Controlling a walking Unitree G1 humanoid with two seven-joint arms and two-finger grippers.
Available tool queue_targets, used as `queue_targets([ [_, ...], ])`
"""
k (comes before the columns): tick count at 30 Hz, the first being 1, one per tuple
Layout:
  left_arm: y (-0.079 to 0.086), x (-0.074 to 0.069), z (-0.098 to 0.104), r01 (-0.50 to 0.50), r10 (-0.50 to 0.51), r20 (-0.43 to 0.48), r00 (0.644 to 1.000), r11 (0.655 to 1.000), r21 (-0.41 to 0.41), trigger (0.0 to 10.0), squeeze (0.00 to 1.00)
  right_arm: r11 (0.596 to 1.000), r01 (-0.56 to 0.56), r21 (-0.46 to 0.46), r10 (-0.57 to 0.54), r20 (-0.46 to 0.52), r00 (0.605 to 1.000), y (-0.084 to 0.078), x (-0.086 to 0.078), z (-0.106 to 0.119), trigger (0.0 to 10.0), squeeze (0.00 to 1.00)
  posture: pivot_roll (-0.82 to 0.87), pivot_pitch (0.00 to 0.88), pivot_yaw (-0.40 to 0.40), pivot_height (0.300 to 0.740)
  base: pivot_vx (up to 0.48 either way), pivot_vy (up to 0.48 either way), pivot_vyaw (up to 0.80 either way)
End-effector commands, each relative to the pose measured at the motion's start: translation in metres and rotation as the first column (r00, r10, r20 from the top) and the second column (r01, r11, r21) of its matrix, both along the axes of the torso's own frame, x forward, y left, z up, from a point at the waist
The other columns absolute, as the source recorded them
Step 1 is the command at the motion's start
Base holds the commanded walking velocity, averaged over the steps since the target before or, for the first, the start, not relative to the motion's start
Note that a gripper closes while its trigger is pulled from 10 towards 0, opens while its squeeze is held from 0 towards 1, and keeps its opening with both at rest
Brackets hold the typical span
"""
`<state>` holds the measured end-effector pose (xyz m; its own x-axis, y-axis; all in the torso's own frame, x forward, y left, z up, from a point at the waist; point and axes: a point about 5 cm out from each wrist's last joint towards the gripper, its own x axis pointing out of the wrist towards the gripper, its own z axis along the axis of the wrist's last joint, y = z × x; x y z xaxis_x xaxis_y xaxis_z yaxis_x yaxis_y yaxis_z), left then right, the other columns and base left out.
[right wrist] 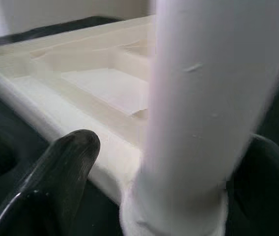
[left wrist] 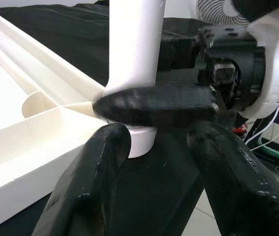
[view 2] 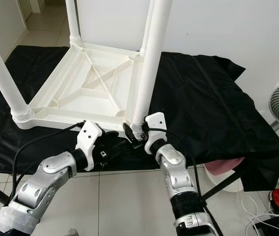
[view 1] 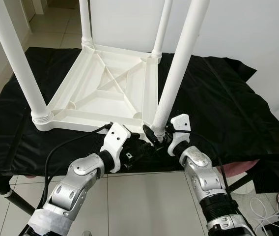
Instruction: Building children table
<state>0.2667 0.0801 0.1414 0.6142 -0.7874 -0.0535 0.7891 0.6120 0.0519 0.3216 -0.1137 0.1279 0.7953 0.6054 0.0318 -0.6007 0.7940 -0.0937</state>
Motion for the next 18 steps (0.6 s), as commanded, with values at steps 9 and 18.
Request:
queue_targets([
  [9, -0.006, -0.003, -0.002, 0.077, -0.077, -0.011, 0.997, 0.997, 0.019, 10.0, 0.0, 0.979, -0.19, -0.068, 0.188, -0.037, 0.981, -0.01, 0.012, -0.003, 10.0, 0.0, 0.05, 0.0, -0.069, 0.74, 0.0, 0.0, 0.0],
  [18, -0.008, -0.01, -0.007, 0.121, -0.12, -0.021, 0.993, 0.99, 0.073, 10.0, 0.0, 0.972, -0.213, -0.103, 0.206, -0.078, 0.975, -0.012, 0.026, -0.004, 10.0, 0.0, 0.07, 0.0, -0.072, 0.74, 0.0, 0.0, 0.0],
])
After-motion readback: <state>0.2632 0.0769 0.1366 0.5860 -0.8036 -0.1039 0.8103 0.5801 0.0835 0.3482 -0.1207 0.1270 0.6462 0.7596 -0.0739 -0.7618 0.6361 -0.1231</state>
